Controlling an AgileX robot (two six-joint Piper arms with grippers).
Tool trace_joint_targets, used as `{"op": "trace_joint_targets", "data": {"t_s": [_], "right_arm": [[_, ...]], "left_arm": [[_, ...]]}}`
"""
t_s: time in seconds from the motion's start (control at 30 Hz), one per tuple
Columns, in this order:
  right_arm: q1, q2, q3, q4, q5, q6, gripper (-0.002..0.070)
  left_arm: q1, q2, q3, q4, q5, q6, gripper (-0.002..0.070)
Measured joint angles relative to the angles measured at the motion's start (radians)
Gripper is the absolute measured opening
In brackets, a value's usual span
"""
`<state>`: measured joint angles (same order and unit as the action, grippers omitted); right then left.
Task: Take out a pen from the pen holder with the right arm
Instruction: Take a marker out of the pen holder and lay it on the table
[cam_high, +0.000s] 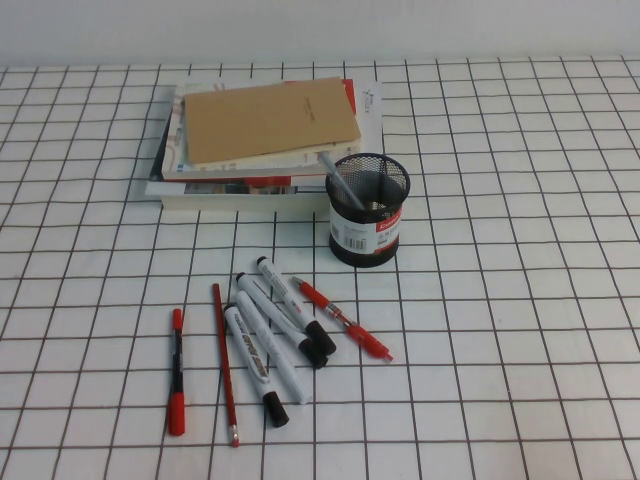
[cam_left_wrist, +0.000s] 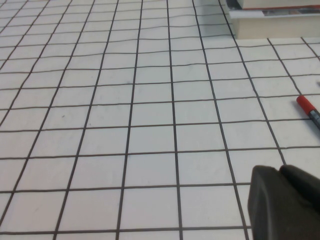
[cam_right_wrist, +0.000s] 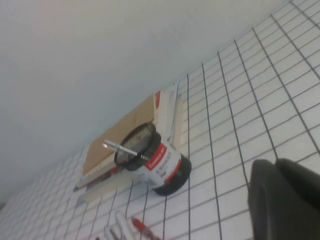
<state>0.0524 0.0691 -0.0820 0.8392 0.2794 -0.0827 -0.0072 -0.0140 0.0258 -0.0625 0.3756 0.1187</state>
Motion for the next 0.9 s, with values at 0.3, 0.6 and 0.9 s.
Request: {"op": "trace_joint_targets", "data": {"t_s": [0.3, 0.6, 0.9], "right_arm": [[0.0, 0.436, -0.301, -0.251, 0.316, 0.0, -0.0016], [0.0, 0.777, -0.553, -0.393, 0.426, -0.084, -0.0016], [0.219, 1.041, -0.77, -0.452, 0.361, -0.098, -0.0016]], "left_arm": [[0.0, 0.0, 0.0, 0.0, 0.0, 0.0, -0.0004], [0.0, 0.0, 0.0, 0.0, 0.0, 0.0, -0.0004], [0.0, 0.0, 0.0, 0.0, 0.0, 0.0, -0.0004]]}}
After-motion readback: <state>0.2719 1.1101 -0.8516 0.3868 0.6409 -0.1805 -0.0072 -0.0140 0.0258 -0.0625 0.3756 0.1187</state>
